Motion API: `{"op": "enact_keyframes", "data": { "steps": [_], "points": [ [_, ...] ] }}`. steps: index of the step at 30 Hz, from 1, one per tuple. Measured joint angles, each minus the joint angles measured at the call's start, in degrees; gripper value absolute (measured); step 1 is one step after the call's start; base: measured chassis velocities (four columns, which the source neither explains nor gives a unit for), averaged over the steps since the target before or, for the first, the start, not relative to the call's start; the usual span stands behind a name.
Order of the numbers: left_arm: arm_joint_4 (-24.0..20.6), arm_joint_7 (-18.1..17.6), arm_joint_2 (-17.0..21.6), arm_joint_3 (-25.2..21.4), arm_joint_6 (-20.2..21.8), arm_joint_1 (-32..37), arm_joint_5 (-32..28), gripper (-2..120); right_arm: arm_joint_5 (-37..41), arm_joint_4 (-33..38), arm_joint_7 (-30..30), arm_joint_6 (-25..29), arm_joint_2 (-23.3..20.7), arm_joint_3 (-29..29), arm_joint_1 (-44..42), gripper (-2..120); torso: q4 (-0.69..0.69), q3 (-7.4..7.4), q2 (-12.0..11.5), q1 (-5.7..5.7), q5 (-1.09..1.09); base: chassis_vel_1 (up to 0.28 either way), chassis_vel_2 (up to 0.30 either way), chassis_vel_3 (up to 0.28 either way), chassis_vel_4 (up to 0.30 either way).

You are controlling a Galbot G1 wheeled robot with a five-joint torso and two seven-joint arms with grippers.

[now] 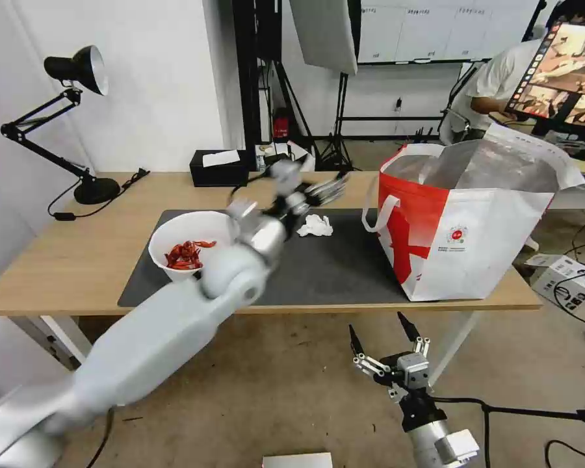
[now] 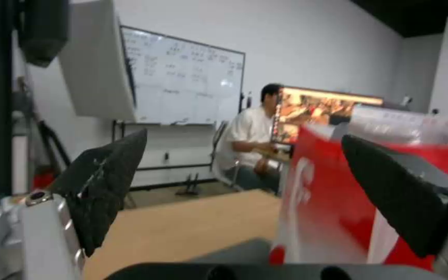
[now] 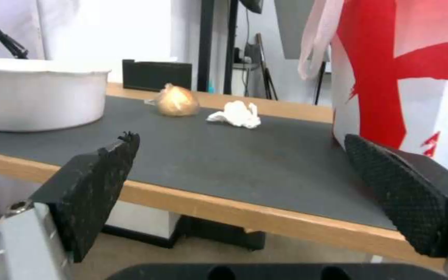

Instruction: Pick up the trash from the table and place it into the takeout bag.

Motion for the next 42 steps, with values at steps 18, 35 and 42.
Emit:
{"op": "enact_keyframes", "data": {
  "steps": [18, 35, 42],
  "points": [
    [-13.10, 10.44, -1.92, -33.44, -3.28, 40.05, 15.71, 100, -0.32, 1.56, -0.07, 0.52, -0.37, -0.94, -0.51, 100, -0.02, -0.01, 0.01, 0.00, 0.02, 0.000, 0.000, 0.000, 0.000],
    [-15.11, 13.65, -15.80, -46.22, -9.57, 62.58, 31.73, 100, -0.09, 0.76, 0.90, 1.84, 0.83, -1.38, 0.09, 100, -0.01, 0.00, 0.01, 0.00, 0.03, 0.000, 0.000, 0.000, 0.000],
    [-12.36, 12.45, -18.82, -46.72, -7.55, 67.26, 35.67, 100, -0.14, -0.26, 1.85, 1.59, 1.55, -0.84, 0.03, 100, -0.01, 0.00, 0.01, 0.00, 0.03, 0.000, 0.000, 0.000, 0.000]
  ]
}}
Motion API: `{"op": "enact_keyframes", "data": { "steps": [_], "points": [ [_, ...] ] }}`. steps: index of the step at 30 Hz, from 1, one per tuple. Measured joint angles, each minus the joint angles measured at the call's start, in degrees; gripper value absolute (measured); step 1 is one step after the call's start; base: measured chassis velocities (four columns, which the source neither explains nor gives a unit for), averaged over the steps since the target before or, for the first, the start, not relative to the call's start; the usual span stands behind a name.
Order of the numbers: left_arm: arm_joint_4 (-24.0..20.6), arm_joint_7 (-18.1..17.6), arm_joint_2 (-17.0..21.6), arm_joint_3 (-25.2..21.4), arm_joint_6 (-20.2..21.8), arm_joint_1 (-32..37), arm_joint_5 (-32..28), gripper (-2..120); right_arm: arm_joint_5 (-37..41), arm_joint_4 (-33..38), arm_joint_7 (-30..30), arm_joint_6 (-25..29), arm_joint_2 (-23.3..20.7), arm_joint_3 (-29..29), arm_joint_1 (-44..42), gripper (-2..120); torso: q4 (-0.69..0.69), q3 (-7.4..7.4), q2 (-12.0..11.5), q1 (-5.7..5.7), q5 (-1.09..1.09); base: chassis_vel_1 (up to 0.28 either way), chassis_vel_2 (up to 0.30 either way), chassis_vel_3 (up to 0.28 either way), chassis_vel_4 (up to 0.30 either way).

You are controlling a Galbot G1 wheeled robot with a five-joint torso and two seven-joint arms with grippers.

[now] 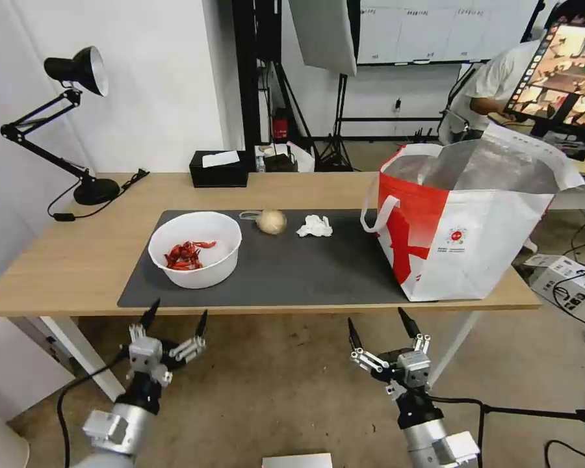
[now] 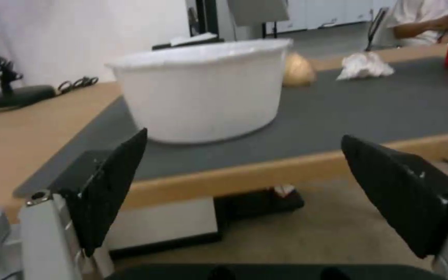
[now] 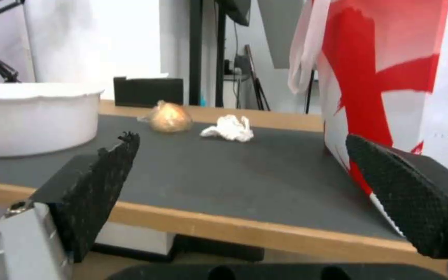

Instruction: Pick up the trash from the table and place it into the takeout bag.

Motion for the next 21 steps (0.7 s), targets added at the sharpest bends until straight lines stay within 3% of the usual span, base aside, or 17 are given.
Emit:
{"op": "enact_keyframes", "data": {
  "steps": [8, 21],
  "points": [
    [1.44, -0.17, -1.01, -0.77, -1.41, 0.42, -0.65, 100, 0.54, -4.34, -0.58, 1.69, -0.50, 0.00, 0.64, 100, -0.01, 0.00, -0.01, 0.01, 0.01, 0.000, 0.000, 0.000, 0.000],
    [0.43, -0.19, -1.06, -0.93, -1.39, 1.10, -1.59, 100, 1.65, -4.22, -0.76, 1.91, -1.79, 0.07, 0.54, 100, -0.01, 0.00, -0.01, 0.01, 0.00, 0.000, 0.000, 0.000, 0.000]
  ]
}}
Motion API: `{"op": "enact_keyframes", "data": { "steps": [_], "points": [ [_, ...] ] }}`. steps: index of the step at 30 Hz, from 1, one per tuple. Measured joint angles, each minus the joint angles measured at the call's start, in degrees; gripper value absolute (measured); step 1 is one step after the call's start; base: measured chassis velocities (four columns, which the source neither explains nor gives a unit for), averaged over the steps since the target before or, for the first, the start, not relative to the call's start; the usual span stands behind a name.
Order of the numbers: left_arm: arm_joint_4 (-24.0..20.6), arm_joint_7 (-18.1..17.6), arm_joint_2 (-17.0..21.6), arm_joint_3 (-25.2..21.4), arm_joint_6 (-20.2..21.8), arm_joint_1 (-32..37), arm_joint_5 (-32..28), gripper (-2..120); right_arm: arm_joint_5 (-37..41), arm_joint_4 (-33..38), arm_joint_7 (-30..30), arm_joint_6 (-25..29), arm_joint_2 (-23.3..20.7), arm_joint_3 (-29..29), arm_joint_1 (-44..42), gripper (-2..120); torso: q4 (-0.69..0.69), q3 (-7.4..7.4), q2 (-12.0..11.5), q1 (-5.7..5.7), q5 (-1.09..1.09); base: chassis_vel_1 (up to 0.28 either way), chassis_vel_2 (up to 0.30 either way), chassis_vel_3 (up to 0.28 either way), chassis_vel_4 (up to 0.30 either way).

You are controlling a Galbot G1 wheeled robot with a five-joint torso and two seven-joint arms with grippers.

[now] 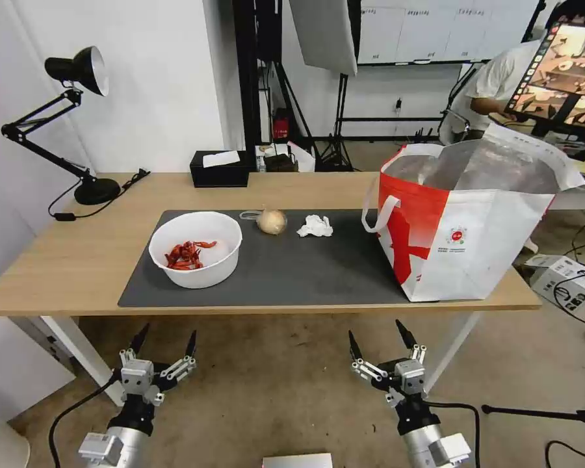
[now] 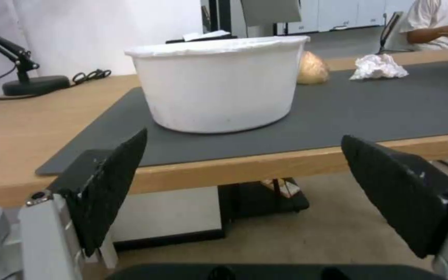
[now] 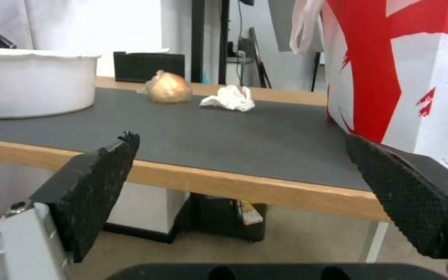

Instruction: Pick up the trash from the table and place it into the takeout bag.

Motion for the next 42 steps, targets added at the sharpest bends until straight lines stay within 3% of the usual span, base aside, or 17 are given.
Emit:
{"op": "enact_keyframes", "data": {
  "steps": [13, 21, 27, 34, 36, 42],
  "points": [
    [0.01, 0.28, 0.27, -0.11, -0.43, -0.47, -0.26, 100, 3.36, 4.52, -0.56, -3.27, -3.51, -2.18, 2.28, 100, 0.00, 0.00, 0.00, 0.00, 0.00, 0.000, 0.000, 0.000, 0.000],
    [-0.18, 0.38, 1.15, -0.20, -0.92, -0.69, -0.46, 100, 12.70, 7.70, -1.85, -9.30, -12.87, -6.18, 15.19, 100, 0.00, 0.01, 0.00, 0.01, 0.00, 0.000, 0.000, 0.000, 0.000],
    [0.13, 0.33, 1.52, -0.73, -1.35, -0.84, -0.87, 100, 19.10, 3.71, 0.18, -11.43, -19.08, -12.94, 27.29, 100, 0.00, 0.01, -0.01, 0.01, 0.00, 0.000, 0.000, 0.000, 0.000],
    [0.24, 0.33, 1.41, -0.84, -1.35, -0.86, -0.93, 100, 22.86, -1.80, 3.65, -14.14, -18.06, -20.58, 39.16, 100, 0.01, 0.01, -0.01, 0.01, 0.00, 0.000, 0.000, 0.000, 0.000],
    [0.51, 0.32, 1.42, -0.83, -1.33, -1.11, -0.98, 100, 24.28, -5.04, 7.50, -17.05, -16.42, -24.88, 45.01, 100, 0.00, 0.01, -0.01, 0.01, 0.00, 0.000, 0.000, 0.000, 0.000],
    [1.26, 0.20, 1.31, -0.85, -1.17, -1.74, -1.28, 100, 25.18, -11.56, 14.82, -20.84, -12.37, -30.38, 52.66, 100, 0.00, 0.01, -0.01, 0.01, 0.00, 0.000, 0.000, 0.000, 0.000]
  ]
}}
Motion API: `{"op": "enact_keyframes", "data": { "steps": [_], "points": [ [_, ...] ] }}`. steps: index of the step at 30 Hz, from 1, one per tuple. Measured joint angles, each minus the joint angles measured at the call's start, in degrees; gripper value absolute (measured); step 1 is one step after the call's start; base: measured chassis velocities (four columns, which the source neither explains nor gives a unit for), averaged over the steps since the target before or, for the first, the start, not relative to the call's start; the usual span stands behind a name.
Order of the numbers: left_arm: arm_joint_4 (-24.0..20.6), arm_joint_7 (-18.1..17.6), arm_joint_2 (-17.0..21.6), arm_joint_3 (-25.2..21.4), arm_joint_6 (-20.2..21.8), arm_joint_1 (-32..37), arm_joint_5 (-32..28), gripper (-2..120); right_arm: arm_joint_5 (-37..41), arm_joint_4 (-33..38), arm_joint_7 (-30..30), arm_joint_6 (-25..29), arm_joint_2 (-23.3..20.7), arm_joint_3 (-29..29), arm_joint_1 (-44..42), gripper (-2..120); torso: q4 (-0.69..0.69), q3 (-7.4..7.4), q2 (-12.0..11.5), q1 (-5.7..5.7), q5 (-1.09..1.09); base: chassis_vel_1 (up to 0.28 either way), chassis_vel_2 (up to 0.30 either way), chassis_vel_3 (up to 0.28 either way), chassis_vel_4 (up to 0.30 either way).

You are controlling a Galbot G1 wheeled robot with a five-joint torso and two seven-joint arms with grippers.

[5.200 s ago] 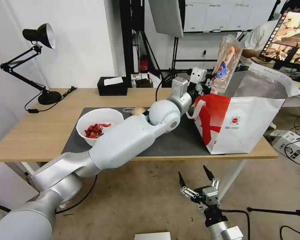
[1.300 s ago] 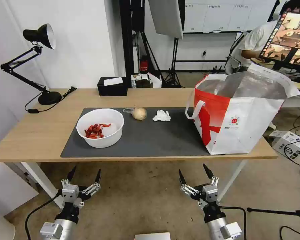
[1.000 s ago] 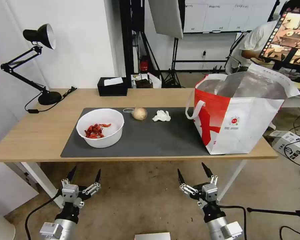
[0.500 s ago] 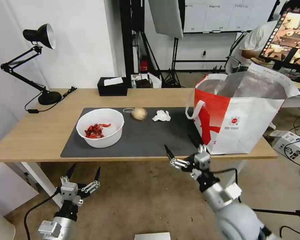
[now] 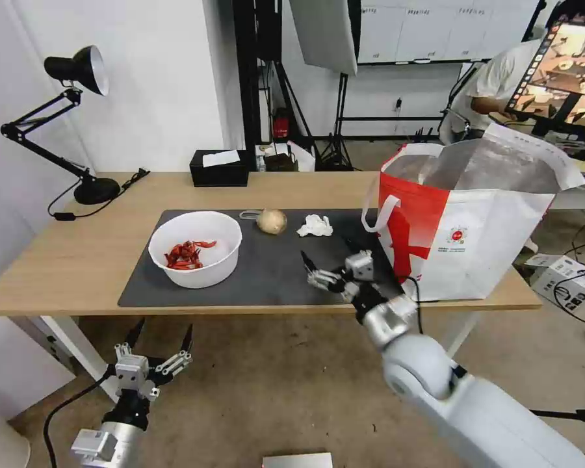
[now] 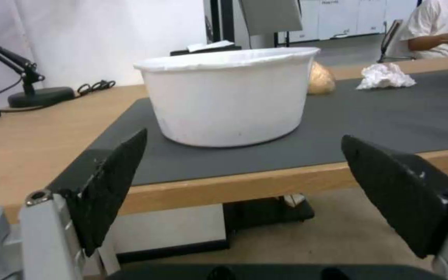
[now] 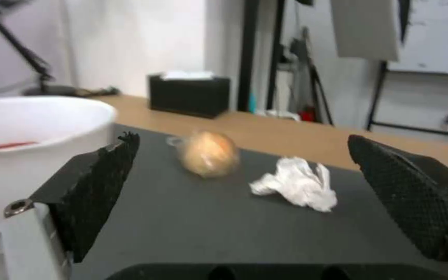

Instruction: Pick up the trash from the table and place it into the takeout bag.

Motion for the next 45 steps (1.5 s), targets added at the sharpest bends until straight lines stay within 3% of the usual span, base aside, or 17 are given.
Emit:
{"op": "enact_keyframes", "data": {
  "steps": [5, 15, 25, 45],
  "points": [
    [1.08, -0.06, -0.08, -0.15, 0.32, -0.70, -0.39, 100, 3.17, -7.27, 7.03, -5.43, 5.77, -3.70, 8.07, 100, 0.01, 0.00, 0.00, 0.00, -0.01, 0.000, 0.000, 0.000, 0.000],
    [1.57, 0.00, 0.03, -0.27, 0.58, -0.89, -0.78, 100, 9.91, -19.63, 14.10, -13.55, 12.43, -6.95, 20.45, 100, 0.01, -0.01, 0.00, 0.00, -0.01, 0.000, 0.000, 0.000, 0.000],
    [0.90, 0.03, 0.63, -0.93, 0.62, -0.09, -1.06, 100, 12.67, -27.71, 15.26, -16.32, 15.80, -7.74, 25.18, 100, 0.00, -0.01, 0.00, -0.01, 0.00, 0.000, 0.000, 0.000, 0.000],
    [0.33, 0.22, 0.65, -0.97, 1.24, 0.35, -1.04, 100, 15.63, -35.04, 16.95, -22.70, 19.42, -8.52, 28.23, 100, 0.00, -0.01, 0.01, -0.01, 0.00, 0.000, 0.000, 0.000, 0.000]
  ]
}}
